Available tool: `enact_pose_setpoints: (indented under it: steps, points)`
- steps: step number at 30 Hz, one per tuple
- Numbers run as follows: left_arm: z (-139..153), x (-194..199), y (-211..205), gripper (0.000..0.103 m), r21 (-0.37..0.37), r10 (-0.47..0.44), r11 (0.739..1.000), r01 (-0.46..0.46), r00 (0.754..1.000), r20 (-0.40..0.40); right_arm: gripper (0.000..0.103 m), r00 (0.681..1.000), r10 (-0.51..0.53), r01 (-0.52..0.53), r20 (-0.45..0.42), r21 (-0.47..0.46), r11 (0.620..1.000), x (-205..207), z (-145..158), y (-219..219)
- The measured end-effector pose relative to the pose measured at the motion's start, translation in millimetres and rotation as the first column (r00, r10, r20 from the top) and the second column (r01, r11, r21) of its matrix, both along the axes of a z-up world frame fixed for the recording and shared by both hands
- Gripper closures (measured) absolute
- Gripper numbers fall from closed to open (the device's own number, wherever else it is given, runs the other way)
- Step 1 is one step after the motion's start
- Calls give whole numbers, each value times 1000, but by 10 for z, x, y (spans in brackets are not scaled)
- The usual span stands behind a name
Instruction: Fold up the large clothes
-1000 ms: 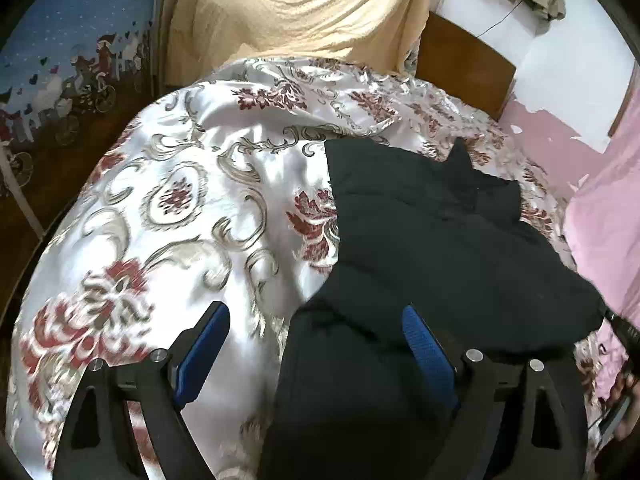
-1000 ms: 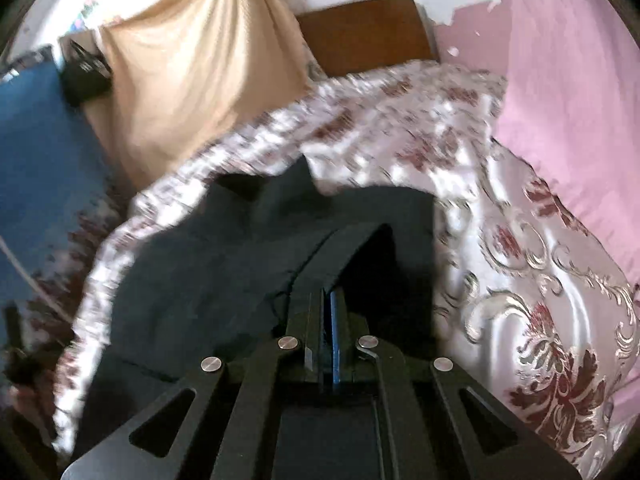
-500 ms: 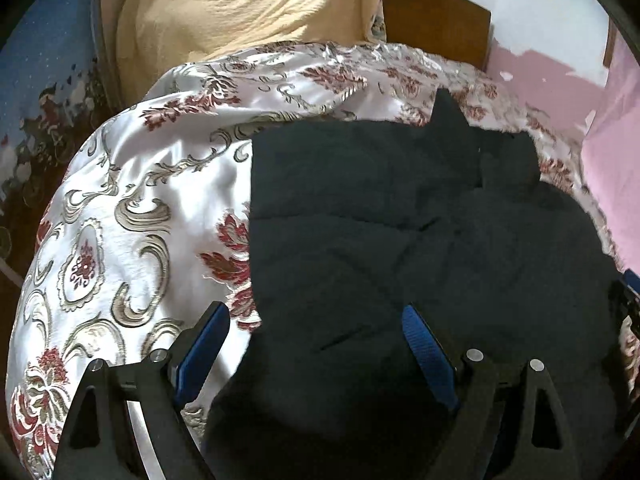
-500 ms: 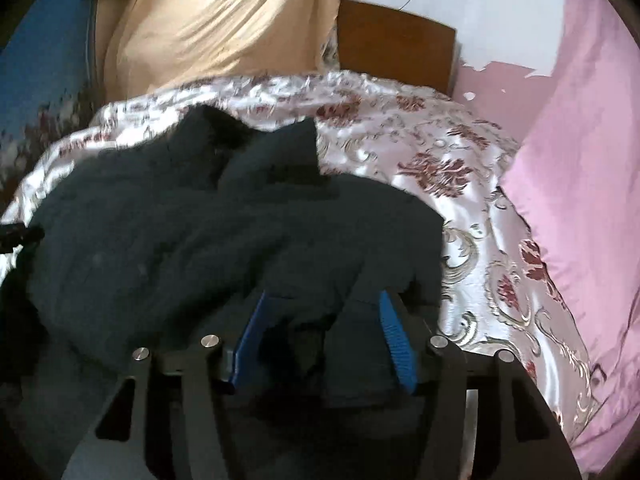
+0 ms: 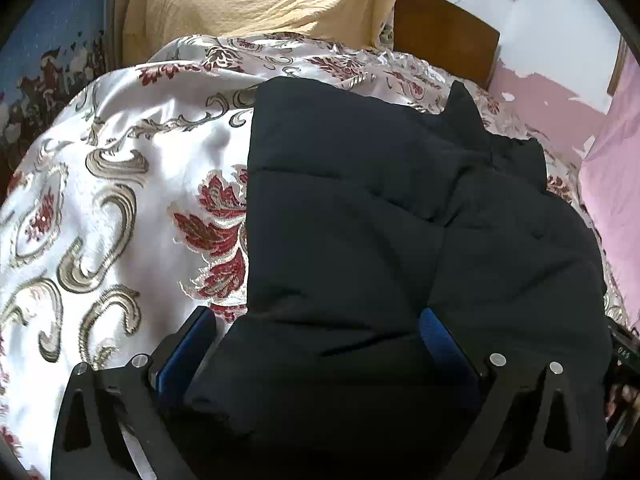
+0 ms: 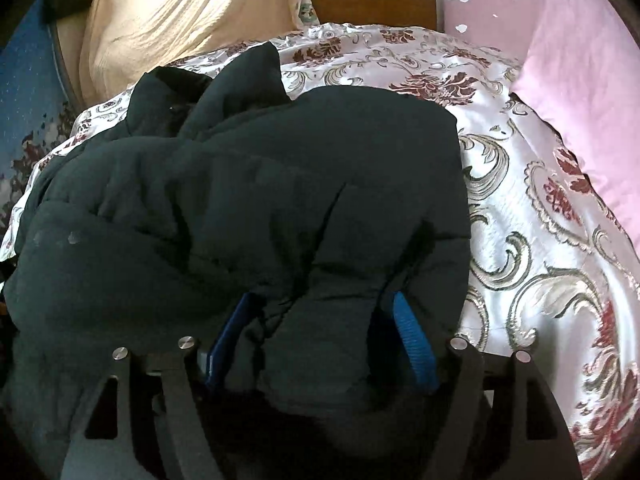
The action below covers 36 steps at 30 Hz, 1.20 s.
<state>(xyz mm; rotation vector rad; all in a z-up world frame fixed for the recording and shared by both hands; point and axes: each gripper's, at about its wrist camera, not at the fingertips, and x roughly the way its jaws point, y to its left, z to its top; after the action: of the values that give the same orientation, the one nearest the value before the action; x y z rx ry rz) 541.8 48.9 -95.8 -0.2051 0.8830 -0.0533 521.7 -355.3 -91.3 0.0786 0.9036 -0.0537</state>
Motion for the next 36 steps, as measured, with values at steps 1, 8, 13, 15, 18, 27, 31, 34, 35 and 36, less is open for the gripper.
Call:
enact_pose_setpoints:
  steps: [1, 8, 13, 15, 18, 27, 31, 34, 35, 36]
  points:
    - [-10, -9, 7, 0, -6, 1, 1000, -1, 1000, 6, 34, 1000, 0, 0, 1, -2, 1000, 2, -22, 14]
    - [-51, -8, 114, 0, -85, 0, 996, 0, 1000, 3, 29, 1000, -3, 3, 10, 27, 1000, 18, -18, -43]
    - [175, -42, 175, 0, -75, 41, 996, -46, 997, -58, 29, 999, -3, -2, 53, 93, 996, -138, 222, -195]
    - [369, -74, 211, 0, -82, 45, 996, -45, 999, -7, 29, 993, 4, -13, 114, 80, 997, -275, 467, -254]
    - [652, 29, 167, 0, -64, 32, 998, -28, 998, 49, 20, 990, 24, -34, 139, 74, 997, -192, 763, -295]
    - [871, 1249, -358, 0, -180, -53, 982, 57, 998, 26, 18, 997, 13, -32, 74, 267, 963, 1157, 868, -58]
    - [832, 1798, -686, 0, -200, -55, 978, 62, 998, 44, 18, 997, -45, 22, 62, 324, 946, 1786, 782, 102]
    - [800, 2066, -954, 0, -186, -64, 980, 73, 997, 53, 18, 995, -93, 75, 46, 309, 948, 2137, 698, 219]
    - [789, 2127, -1044, 0, -180, -67, 981, 78, 996, 63, 20, 994, -100, 85, 36, 300, 950, 2206, 664, 255]
    - [783, 2166, -1105, 1, -170, -72, 982, 83, 995, 67, 22, 995, -101, 87, 29, 300, 950, 2278, 626, 291]
